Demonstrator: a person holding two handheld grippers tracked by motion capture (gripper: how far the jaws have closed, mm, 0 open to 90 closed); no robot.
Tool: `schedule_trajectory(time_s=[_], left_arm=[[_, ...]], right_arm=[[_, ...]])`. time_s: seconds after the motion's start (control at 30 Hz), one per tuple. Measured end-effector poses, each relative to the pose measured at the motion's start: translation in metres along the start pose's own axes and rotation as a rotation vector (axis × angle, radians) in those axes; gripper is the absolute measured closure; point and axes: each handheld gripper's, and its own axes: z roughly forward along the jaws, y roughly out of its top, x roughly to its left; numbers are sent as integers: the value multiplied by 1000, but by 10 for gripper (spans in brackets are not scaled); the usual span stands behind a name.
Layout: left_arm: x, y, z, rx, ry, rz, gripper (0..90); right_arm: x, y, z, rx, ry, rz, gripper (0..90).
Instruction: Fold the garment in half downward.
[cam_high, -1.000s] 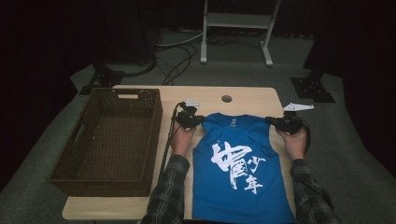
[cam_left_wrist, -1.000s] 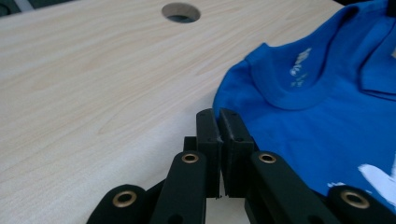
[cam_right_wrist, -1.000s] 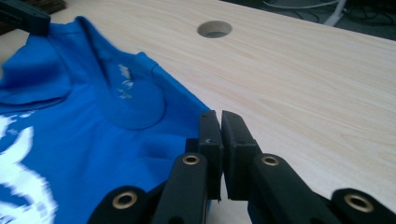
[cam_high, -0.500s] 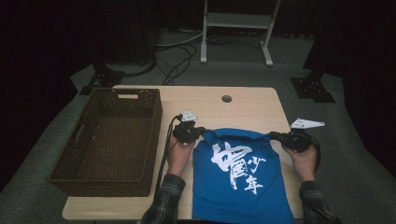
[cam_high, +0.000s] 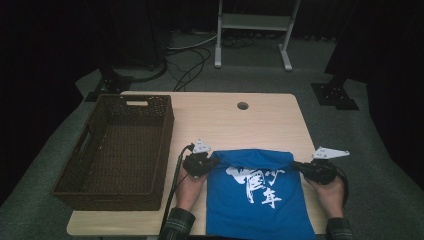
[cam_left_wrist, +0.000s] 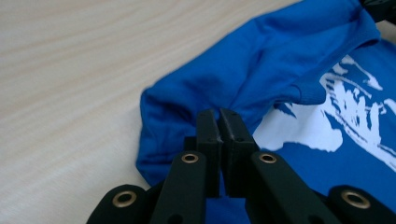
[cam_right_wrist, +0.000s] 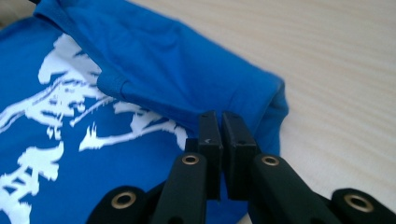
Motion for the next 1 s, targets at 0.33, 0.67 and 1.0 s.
schedule_trajectory(time_s=[0.33, 0.67, 1.0], left_arm=[[2, -6, 5, 13, 1, -17, 874], [12, 7, 13, 46, 38, -29, 873], [35, 23, 26, 53, 79, -37, 873]], right_arm=[[0, -6, 9, 61, 3, 14, 869], [-8, 5, 22, 63, -23, 12, 868], [-28, 26, 46, 65, -41, 11, 869]])
